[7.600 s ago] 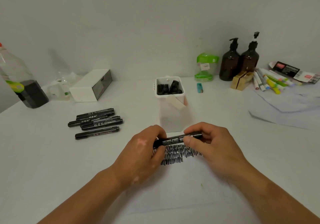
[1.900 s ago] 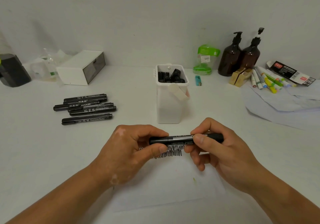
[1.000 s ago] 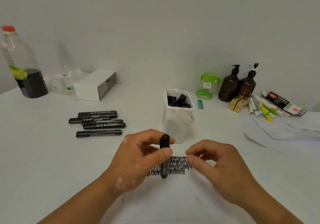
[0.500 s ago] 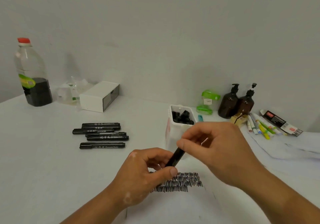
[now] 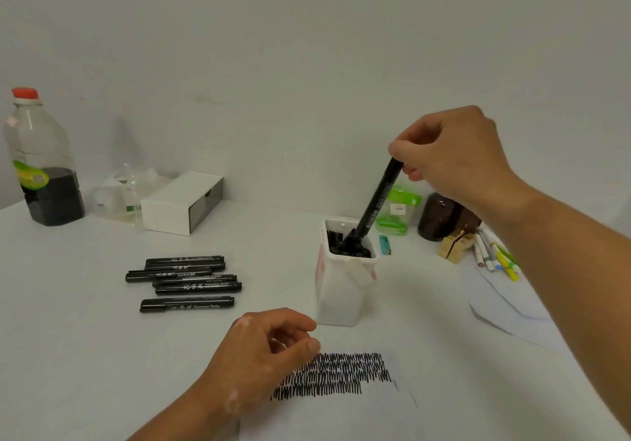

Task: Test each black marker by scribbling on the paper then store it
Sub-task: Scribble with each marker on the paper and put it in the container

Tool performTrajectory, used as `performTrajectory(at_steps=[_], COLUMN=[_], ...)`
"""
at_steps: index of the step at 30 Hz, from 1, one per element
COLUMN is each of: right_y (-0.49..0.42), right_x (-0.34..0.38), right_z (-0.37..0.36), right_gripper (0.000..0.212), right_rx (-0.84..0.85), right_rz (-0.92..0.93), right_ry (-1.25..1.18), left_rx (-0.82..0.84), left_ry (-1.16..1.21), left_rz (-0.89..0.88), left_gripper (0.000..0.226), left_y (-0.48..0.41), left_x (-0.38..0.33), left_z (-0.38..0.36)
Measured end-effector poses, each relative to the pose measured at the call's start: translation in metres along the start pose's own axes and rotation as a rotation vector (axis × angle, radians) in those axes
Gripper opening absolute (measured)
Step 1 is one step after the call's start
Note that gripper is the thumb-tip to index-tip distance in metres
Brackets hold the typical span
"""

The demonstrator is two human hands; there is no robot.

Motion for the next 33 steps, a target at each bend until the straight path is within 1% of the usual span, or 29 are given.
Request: performTrajectory(at_steps=[5, 10, 13, 17, 25, 27, 31, 33], right_y=[-0.002, 0.003, 0.008, 0.008, -0.003, 0.001, 0.025, 0.038], right_x=[-0.006, -0.009, -0.017, -0.022, -0.020, -0.022, -0.030, -0.037], right_z=[-0.030, -0.058, -0.073, -0.080, -0.079, -0.085, -0.120, -0.133], right_gripper=[0.007, 0.006, 0.005, 0.004, 0.006, 0.008, 0.012, 0.014], right_rx=[0.067, 0.146, 0.189, 0.178, 0.271, 0.332, 0.589, 0.643], right_rz=[-0.005, 0.017, -0.005, -0.026, -0.004, -0.004, 0.049, 0.047], right_ry=[0.024, 0.080, 0.070, 0.020, 0.024, 0.033, 0.185, 0.184], left_rx=[0.007, 0.014, 0.015, 0.010, 0.006, 0.017, 0.022, 0.022], left_ry=[0.007, 0.017, 0.011, 0.011, -0.004, -0.006, -0.004, -0.007], left_rz=[-0.001, -0.004, -0.002, -0.003, -0.009, -0.009, -0.014, -0.018], left_gripper=[0.016, 0.014, 0.012, 0.010, 0.009, 0.009, 0.008, 0.009], left_y=[-0.001, -0.001, -0.001, -0.001, -0.002, -0.001, -0.002, -0.002], left_x=[0.002, 0.002, 0.002, 0.003, 0.003, 0.003, 0.004, 0.004], left_z=[-0.001, -0.001, -0.001, -0.001, -0.001, -0.002, -0.002, -0.002])
Point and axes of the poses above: each hand's wrist, its own y-axis away from the middle knuckle, its own z-axis out of the back of the hand, x = y × z, the point moved 8 cm from there along -y, towards the middle knuckle, and after that the axes turned 13 degrees about z, right-handed, at the moved point
